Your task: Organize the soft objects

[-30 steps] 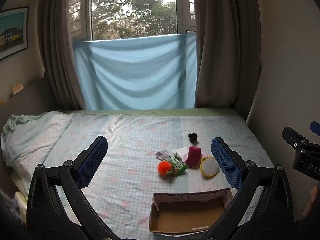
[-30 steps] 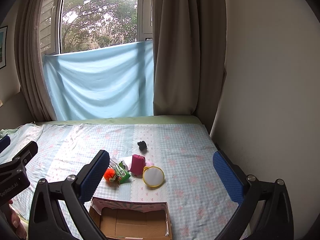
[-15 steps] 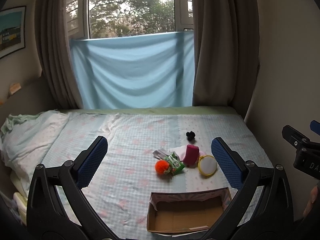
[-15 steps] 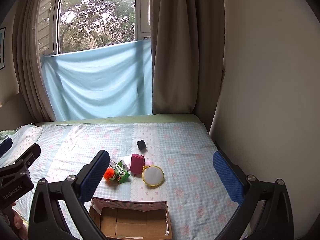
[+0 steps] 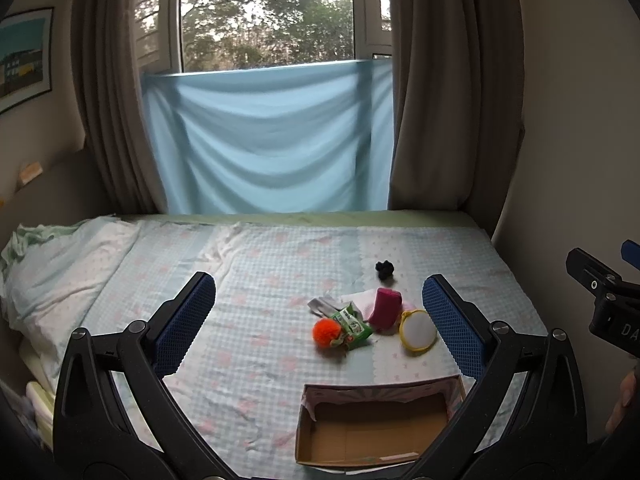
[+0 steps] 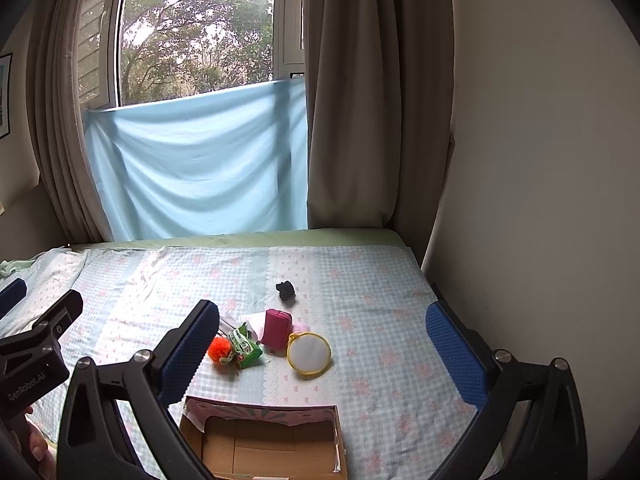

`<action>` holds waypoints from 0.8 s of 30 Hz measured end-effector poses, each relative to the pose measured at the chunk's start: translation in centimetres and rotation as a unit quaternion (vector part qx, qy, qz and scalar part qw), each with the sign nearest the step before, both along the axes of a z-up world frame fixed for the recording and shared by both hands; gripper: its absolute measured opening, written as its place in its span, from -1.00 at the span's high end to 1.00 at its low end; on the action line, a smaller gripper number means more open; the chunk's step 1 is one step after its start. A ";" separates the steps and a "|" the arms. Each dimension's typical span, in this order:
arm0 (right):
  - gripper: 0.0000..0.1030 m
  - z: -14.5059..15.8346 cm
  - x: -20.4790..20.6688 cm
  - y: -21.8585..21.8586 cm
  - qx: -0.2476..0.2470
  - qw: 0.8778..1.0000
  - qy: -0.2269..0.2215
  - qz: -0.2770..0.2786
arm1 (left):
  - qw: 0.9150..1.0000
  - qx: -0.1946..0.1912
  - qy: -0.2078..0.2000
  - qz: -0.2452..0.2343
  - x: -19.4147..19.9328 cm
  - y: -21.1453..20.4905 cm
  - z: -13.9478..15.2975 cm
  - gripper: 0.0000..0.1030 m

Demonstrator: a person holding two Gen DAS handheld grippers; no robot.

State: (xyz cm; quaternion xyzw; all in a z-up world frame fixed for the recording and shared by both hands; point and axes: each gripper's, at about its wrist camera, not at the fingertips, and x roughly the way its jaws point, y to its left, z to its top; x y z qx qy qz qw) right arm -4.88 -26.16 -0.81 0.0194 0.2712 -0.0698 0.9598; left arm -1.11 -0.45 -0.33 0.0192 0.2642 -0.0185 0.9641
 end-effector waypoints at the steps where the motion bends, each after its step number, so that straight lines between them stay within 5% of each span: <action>1: -1.00 0.0 0.0 0.0 0.000 1.000 0.000 0.000 | 1.000 -0.001 0.001 0.000 0.1 0.1 0.0 -0.99; 11: -1.00 -1.4 2.1 0.4 0.017 0.999 0.031 0.012 | 0.998 -0.014 0.058 -0.011 3.9 1.7 -2.7 -0.99; 24: -1.00 -9.5 12.0 2.3 0.049 0.995 0.082 0.027 | 0.981 -0.082 0.177 0.011 16.9 4.5 -15.0 -0.99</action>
